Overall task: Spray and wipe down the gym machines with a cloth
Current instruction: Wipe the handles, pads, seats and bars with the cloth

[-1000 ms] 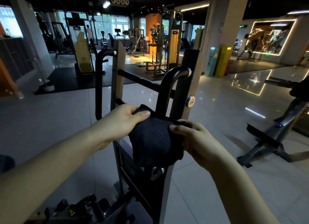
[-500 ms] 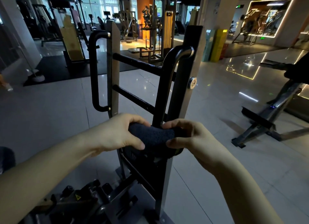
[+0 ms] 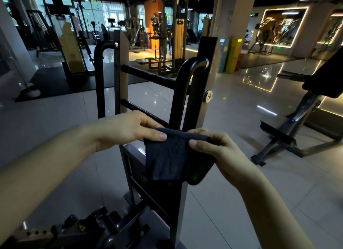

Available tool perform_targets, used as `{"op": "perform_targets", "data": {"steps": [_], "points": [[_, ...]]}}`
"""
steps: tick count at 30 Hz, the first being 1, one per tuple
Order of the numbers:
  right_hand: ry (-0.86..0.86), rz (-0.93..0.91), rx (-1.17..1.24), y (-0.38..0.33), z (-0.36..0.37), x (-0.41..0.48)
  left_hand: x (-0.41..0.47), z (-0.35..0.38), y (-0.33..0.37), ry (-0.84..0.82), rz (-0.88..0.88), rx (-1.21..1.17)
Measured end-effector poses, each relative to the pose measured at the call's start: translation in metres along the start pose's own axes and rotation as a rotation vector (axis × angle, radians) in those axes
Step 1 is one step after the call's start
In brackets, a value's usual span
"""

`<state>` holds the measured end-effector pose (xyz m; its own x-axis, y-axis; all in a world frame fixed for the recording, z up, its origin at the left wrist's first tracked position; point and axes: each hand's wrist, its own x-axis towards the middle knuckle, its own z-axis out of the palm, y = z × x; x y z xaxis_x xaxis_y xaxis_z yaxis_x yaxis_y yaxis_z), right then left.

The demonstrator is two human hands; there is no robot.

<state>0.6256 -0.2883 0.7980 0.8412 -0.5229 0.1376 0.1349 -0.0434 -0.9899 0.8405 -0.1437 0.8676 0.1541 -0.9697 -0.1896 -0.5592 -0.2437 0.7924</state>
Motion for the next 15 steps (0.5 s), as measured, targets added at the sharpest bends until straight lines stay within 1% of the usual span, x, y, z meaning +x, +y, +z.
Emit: {"op": "perform_targets", "data": {"steps": [3, 5, 9, 12, 13, 15], "points": [[0.055, 0.072, 0.334, 0.002, 0.012, 0.0, 0.016, 0.014, -0.01, 0.099, 0.002, -0.256], [0.077, 0.094, 0.432, 0.004, 0.023, 0.0, 0.026, 0.022, -0.015, 0.152, -0.01, -0.346], [0.232, 0.134, 0.474, -0.007, 0.021, 0.004, 0.035, 0.019, -0.009, 0.223, 0.0, -0.33], [0.343, 0.102, 0.41, -0.03, 0.011, 0.006, 0.036, 0.014, 0.0, 0.279, 0.021, -0.307], [0.412, 0.059, 0.382, -0.037, 0.007, 0.008, 0.036, 0.011, 0.004, 0.323, 0.034, -0.298], [0.555, -0.113, 0.307, -0.052, 0.001, 0.017, 0.038, 0.005, 0.011, 0.449, 0.069, -0.275]]}}
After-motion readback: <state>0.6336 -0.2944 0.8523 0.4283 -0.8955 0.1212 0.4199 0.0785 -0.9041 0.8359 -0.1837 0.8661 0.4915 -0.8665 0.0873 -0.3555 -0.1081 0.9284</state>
